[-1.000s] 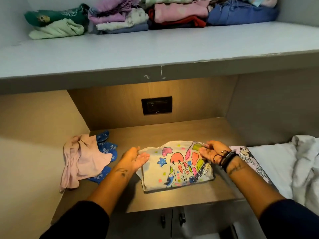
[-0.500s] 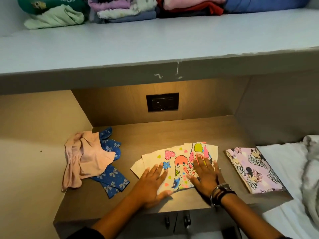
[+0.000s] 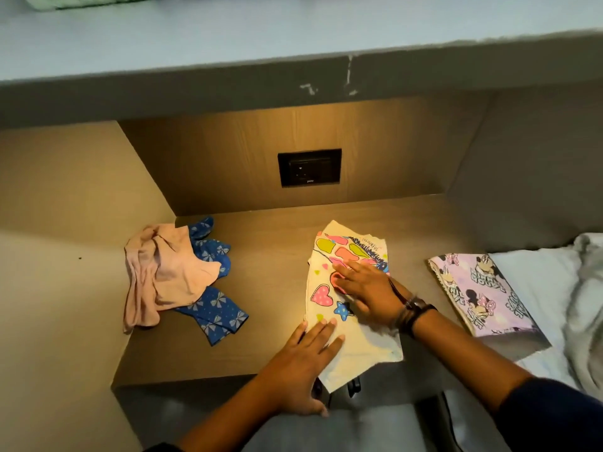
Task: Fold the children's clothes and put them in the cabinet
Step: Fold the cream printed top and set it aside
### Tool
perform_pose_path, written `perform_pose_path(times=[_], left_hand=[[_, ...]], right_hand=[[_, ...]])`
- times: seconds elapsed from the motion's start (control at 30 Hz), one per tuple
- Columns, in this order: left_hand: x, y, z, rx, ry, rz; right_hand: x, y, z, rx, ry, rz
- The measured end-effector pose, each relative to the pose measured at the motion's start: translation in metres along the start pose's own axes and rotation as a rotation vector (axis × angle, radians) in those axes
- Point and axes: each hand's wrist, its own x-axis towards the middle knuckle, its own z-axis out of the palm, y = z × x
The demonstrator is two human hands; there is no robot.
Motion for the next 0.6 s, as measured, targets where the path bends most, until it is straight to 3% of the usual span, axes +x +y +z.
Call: perform_pose_path(times=[0.03, 0.2, 0.3, 0.4, 0.47, 0.6], left_hand=[[-0.001, -0.002, 0.006, 0.024, -0.007, 0.006], [0.004, -0.011, 0.012, 0.085, 0.167, 0.066], [0.007, -0.011, 0.013, 0.027, 0.29, 0.111], [-0.001, -0.004, 0.006, -0.389, 0.374, -0.017], [-0.005, -0.001, -0.004, -0.701, 0.419, -0.157], [0.002, -0.002, -0.029, -1.074, 0.473, -0.374]], right_hand=[[-0.023, -0.01, 0.005, 0.013, 0.035, -0.056], [-0.106, -0.024, 0.04, -0.092, -0.243, -0.003], [-0.106, -0.026, 0.048, -0.091, -0.148, -0.004], [-0.108, -0.028, 0.042, 0.111, 0.075, 0.029], [-0.109, -0.033, 0.032, 0.28, 0.174, 0.155], [-0.091, -0.027, 0.003, 0.675, 0.046, 0.481]])
